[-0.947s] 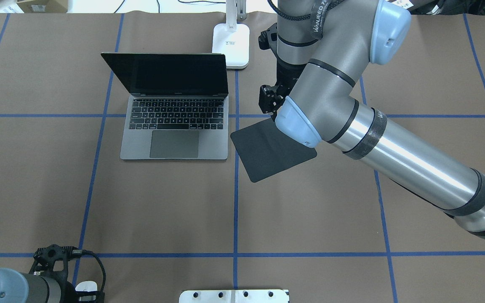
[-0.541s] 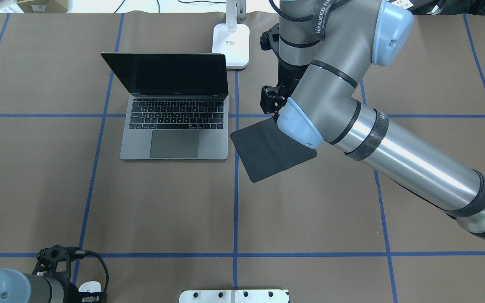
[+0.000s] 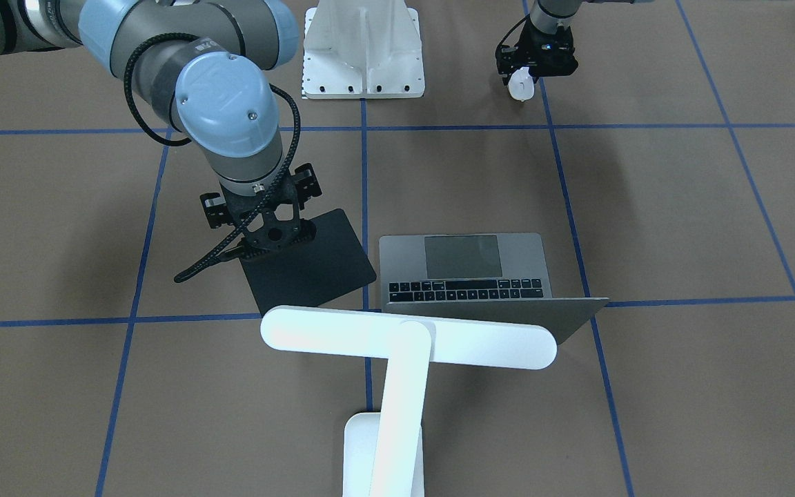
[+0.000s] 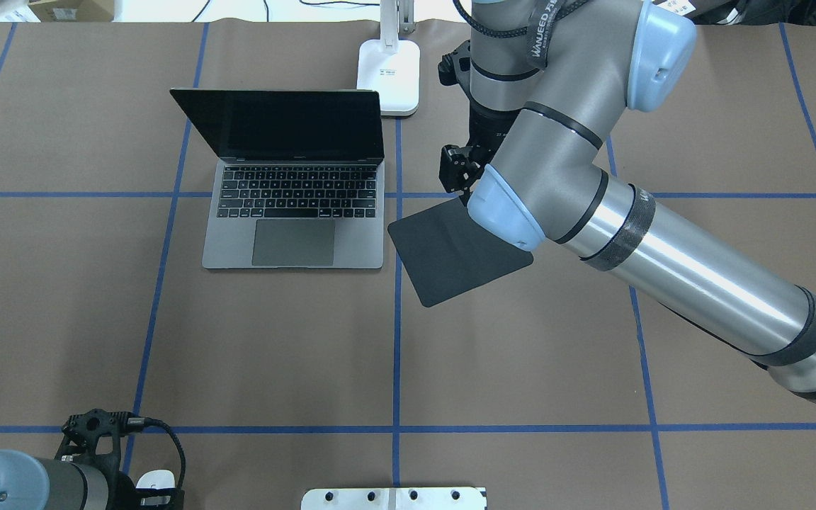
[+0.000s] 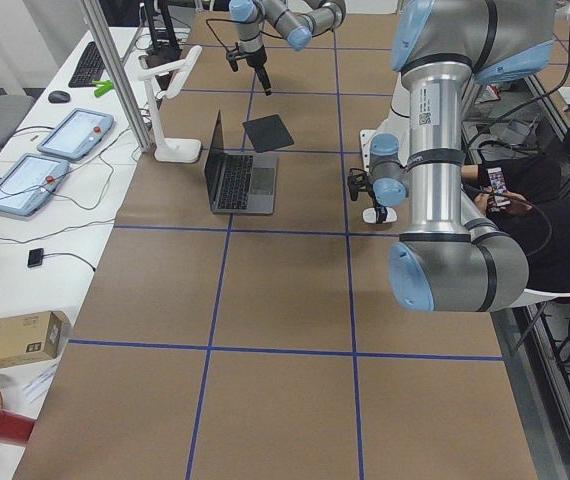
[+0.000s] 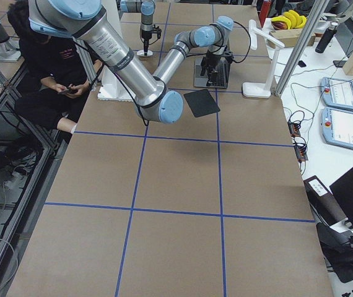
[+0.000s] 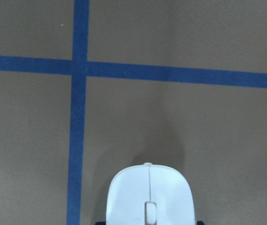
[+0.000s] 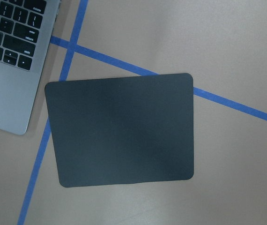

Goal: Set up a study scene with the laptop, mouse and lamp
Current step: 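Release the mouse pad with the right gripper while the left gripper grasps the white mouse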

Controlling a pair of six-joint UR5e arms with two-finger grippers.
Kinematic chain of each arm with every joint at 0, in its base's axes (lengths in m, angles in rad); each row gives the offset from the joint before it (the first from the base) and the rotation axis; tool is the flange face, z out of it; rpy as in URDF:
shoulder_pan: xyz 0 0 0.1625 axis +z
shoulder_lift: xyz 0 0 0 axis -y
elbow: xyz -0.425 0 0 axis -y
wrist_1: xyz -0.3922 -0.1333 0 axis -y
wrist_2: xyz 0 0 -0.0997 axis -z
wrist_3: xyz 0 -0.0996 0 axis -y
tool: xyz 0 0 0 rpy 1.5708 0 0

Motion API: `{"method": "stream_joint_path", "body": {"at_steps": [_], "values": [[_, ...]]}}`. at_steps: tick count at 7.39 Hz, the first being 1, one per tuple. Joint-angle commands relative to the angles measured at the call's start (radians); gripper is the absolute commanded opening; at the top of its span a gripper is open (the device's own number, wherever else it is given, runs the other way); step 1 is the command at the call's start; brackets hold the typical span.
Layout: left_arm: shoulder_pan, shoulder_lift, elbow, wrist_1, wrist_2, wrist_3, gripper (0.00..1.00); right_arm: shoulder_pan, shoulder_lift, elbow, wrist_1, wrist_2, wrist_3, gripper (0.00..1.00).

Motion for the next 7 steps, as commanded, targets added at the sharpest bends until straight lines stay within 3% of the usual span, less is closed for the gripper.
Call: {"method": "stream_joint_path", "body": {"at_steps": [1, 4, 5, 7], "values": [[-0.041, 0.001, -0.038, 0.007, -0.022, 0.025, 0.65, 0.004, -0.007, 0.000, 0.000, -0.007, -0.022, 1.00], [-0.162, -0.031, -0.054, 0.011, -0.085, 0.138, 0.64, 0.009, -0.014, 0.006, 0.002, -0.009, -0.024, 1.00], [-0.237, -0.097, -0.050, 0.083, -0.106, 0.202, 0.63, 0.012, -0.023, 0.008, 0.018, -0.009, -0.024, 1.00], [-0.352, -0.369, -0.020, 0.351, -0.157, 0.282, 0.63, 0.026, -0.079, 0.029, 0.072, -0.007, -0.024, 1.00]]}}
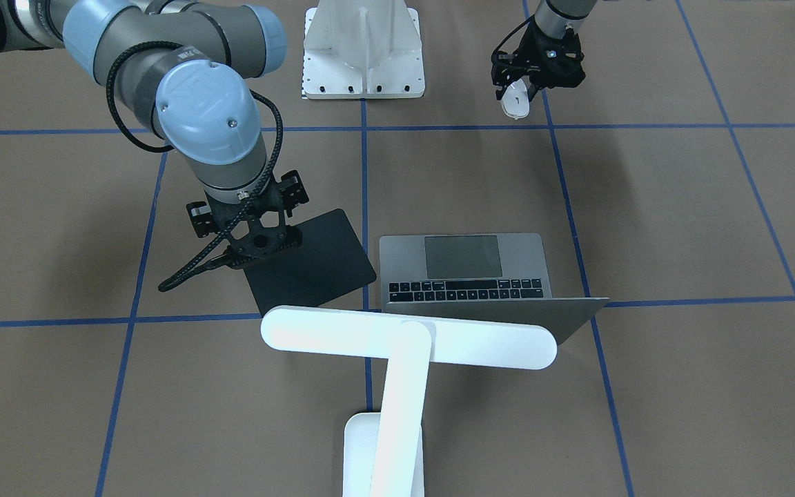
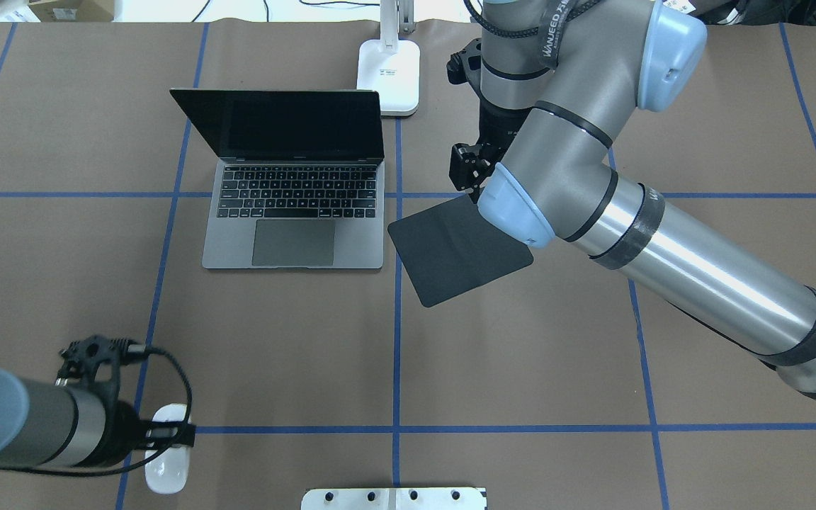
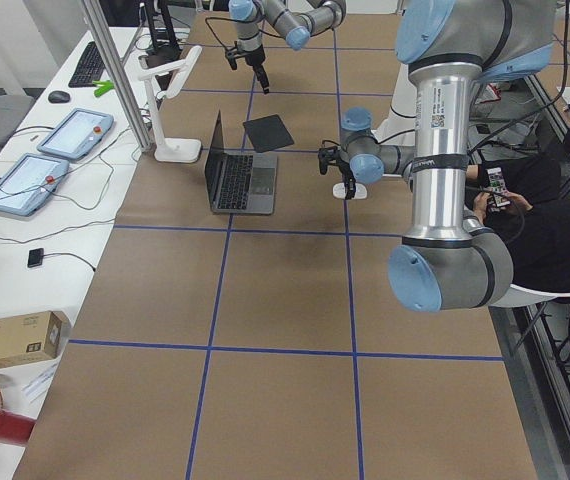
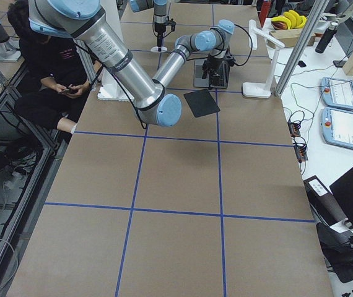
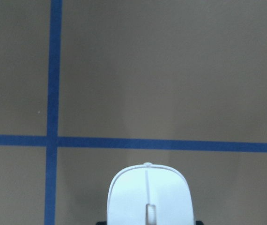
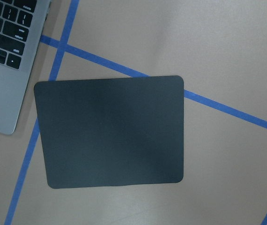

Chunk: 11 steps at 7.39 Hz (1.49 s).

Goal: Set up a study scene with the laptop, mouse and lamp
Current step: 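Carry the white mouse with the left gripper onto the mouse pad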

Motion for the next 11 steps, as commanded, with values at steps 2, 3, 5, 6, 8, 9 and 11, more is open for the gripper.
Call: {"method": "stream_joint_path", "body": {"at_steps": [2, 3, 5, 6, 8, 9, 11], "values": [[-0.150, -0.378, 0.164, 0.221, -0.025, 0.090, 0.63, 0.019, -0.077, 0.053, 0.028, -0.001, 0.002, 1.00], [-0.195, -0.406, 0.196, 0.222, -0.025, 0.127, 0.63, 0.022, -0.085, 0.069, 0.028, -0.003, 0.009, 1.00], [-0.246, -0.539, 0.348, 0.219, -0.027, 0.136, 0.63, 0.058, -0.128, 0.145, 0.028, -0.029, 0.012, 1.00], [-0.249, -0.618, 0.429, 0.213, -0.027, 0.135, 0.63, 0.083, -0.146, 0.168, 0.028, -0.029, 0.009, 1.00], [-0.266, -0.753, 0.586, 0.204, -0.027, 0.135, 0.63, 0.118, -0.168, 0.178, 0.028, -0.027, 0.009, 1.00], [-0.267, -0.803, 0.649, 0.193, -0.027, 0.135, 0.63, 0.131, -0.182, 0.179, 0.030, -0.026, 0.006, 1.00], [-0.266, -0.865, 0.799, 0.071, -0.027, 0.127, 0.63, 0.140, -0.183, 0.175, 0.030, -0.024, 0.002, 1.00]]}}
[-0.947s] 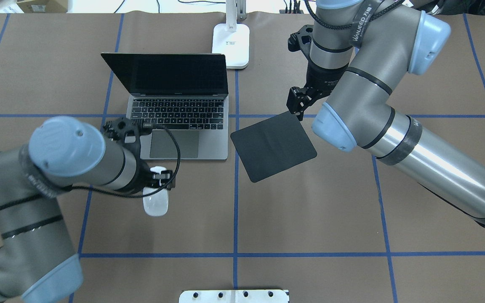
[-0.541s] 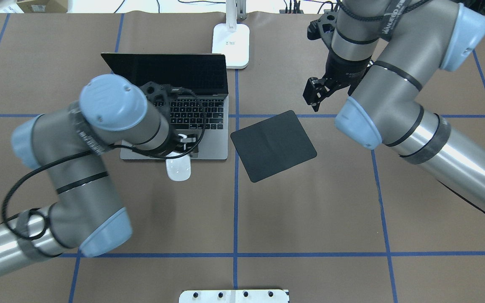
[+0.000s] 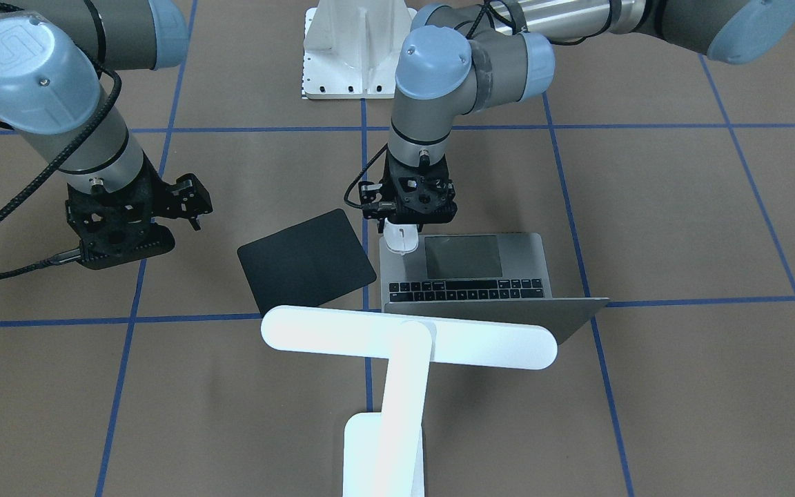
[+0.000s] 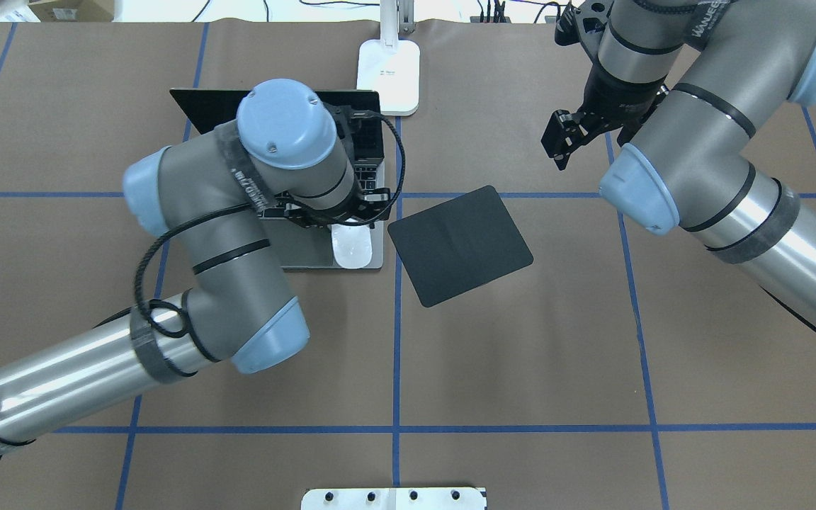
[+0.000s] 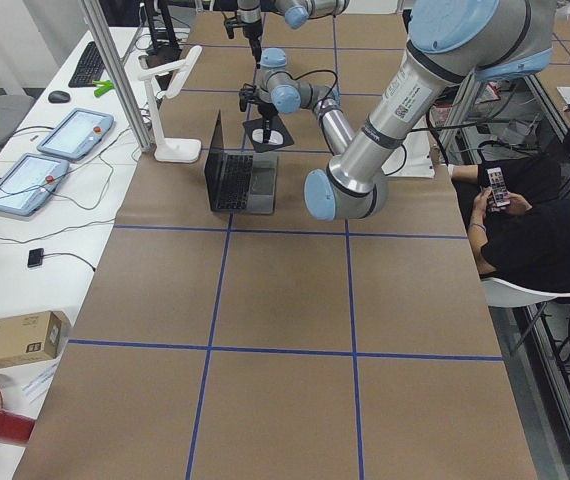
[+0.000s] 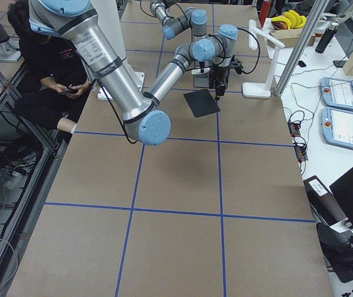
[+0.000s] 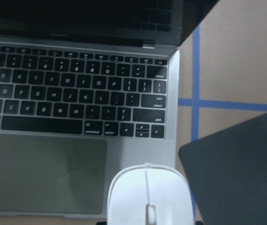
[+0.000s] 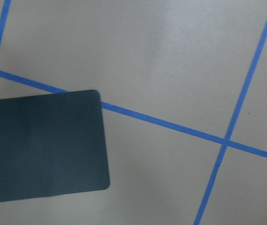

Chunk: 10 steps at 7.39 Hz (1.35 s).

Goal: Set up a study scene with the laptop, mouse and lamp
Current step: 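Carry the white mouse with the left gripper onto the mouse pad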

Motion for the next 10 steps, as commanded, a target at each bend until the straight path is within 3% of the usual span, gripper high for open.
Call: {"method": "stream_joint_path", "body": {"at_steps": [1, 2, 5, 7, 8, 10], "values": [[0.002, -0.094, 0.160, -0.088, 0.000, -0.011, 0.63, 0.007, -0.003, -0.004, 0.000, 0.001, -0.003, 1.00], [0.002, -0.148, 0.227, -0.093, 0.000, -0.009, 0.63, 0.007, -0.004, -0.004, 0.000, 0.000, -0.003, 1.00], [0.006, -0.195, 0.306, -0.145, 0.000, -0.012, 0.63, 0.009, -0.021, 0.001, 0.021, -0.003, -0.002, 1.00], [0.014, -0.220, 0.361, -0.188, 0.000, -0.012, 0.63, 0.009, -0.085, -0.001, 0.155, -0.002, 0.000, 1.00], [0.020, -0.220, 0.364, -0.190, 0.000, -0.012, 0.65, 0.010, -0.086, 0.001, 0.155, -0.003, 0.004, 1.00], [0.023, -0.220, 0.363, -0.191, 0.000, -0.008, 0.84, 0.031, -0.084, 0.004, 0.158, 0.003, 0.001, 1.00]]}}
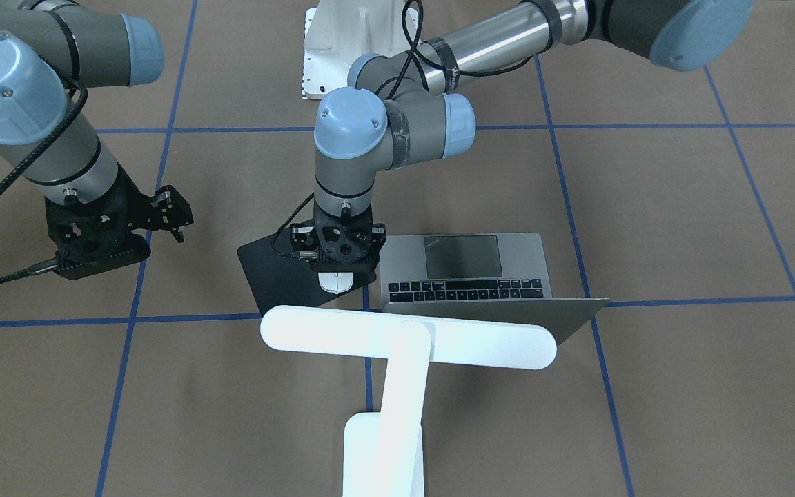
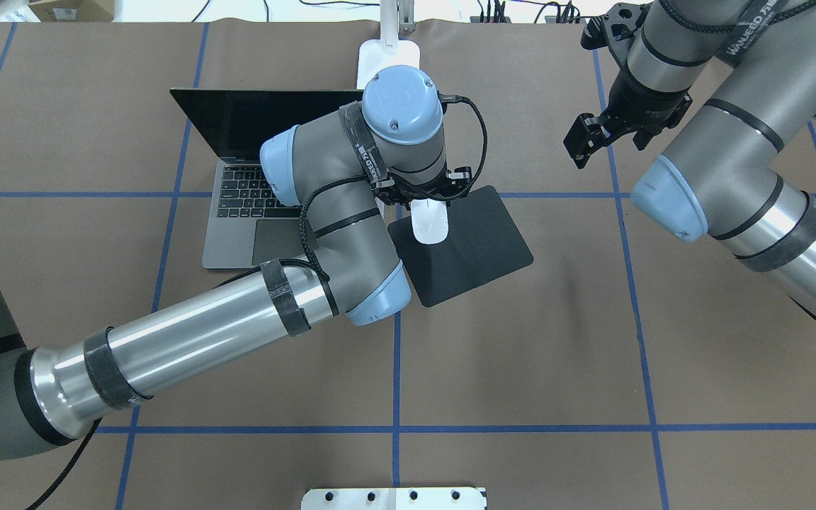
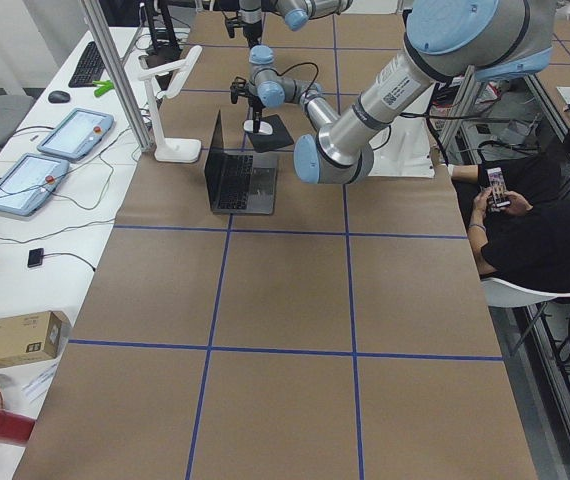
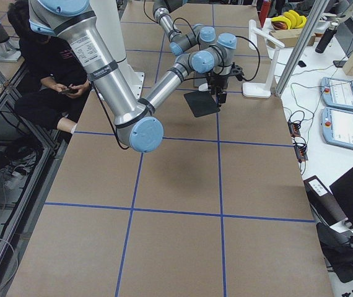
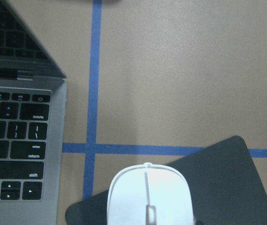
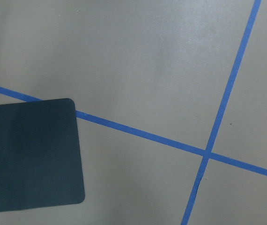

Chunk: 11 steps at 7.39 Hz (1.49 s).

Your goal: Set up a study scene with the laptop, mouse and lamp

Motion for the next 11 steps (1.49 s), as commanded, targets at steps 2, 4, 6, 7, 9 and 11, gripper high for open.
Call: {"method": "stream_joint_path", "body": {"at_steps": [2, 4, 6, 7, 9, 11], "values": [[0.000, 0.011, -0.025, 0.003, -0.002, 0.009, 0.92, 0.114, 0.012, 0.030, 0.004, 0.025, 0.001, 1.00], [-0.066, 0.307, -0.377, 0.032, -0.183, 0.062, 0.98, 0.278, -0.083, 0.030, -0.010, 0.062, -0.014, 1.00], [-0.141, 0.515, -0.705, 0.293, -0.206, 0.350, 0.99, 0.352, -0.173, 0.015, -0.013, 0.062, -0.197, 1.00], [-0.208, 0.597, -0.778, 0.345, -0.209, 0.456, 0.99, 0.370, -0.185, -0.038, -0.013, 0.086, -0.224, 1.00], [-0.433, 0.762, -0.803, 0.347, -0.324, 0.722, 0.99, 0.407, -0.258, -0.082, 0.007, 0.133, -0.230, 1.00], [-0.778, 0.870, -0.608, 0.347, -0.460, 1.202, 1.00, 0.446, -0.334, -0.082, 0.048, 0.154, -0.258, 1.00]]}}
